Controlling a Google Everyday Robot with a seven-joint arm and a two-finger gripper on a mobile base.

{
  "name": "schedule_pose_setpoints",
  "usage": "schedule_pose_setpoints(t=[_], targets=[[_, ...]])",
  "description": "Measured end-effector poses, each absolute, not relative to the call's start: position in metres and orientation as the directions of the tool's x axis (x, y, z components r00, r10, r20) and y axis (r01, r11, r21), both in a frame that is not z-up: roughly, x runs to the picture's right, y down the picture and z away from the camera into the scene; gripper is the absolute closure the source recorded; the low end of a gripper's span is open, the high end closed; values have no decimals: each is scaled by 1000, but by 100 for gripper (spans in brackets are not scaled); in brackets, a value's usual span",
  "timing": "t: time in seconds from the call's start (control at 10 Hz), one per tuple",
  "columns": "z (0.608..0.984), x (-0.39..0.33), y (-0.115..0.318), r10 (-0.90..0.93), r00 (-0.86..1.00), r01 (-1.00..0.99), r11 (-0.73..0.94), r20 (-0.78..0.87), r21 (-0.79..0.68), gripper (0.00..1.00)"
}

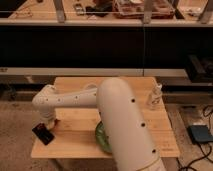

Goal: Drag the pepper across the table

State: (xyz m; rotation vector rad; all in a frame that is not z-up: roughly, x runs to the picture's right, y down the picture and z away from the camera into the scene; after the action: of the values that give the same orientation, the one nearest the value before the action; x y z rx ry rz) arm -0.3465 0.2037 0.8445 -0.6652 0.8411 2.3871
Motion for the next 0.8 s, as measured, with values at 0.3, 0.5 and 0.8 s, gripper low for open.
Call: schedule_pose_setpoints(t=[0.3, 0.5, 0.8], targets=[[844, -349, 204, 322, -739, -621, -667, -593, 411, 100], [842, -353, 207, 330, -732, -630, -662, -597, 407, 100], [839, -360, 214, 348, -718, -649, -647, -603, 400, 100]])
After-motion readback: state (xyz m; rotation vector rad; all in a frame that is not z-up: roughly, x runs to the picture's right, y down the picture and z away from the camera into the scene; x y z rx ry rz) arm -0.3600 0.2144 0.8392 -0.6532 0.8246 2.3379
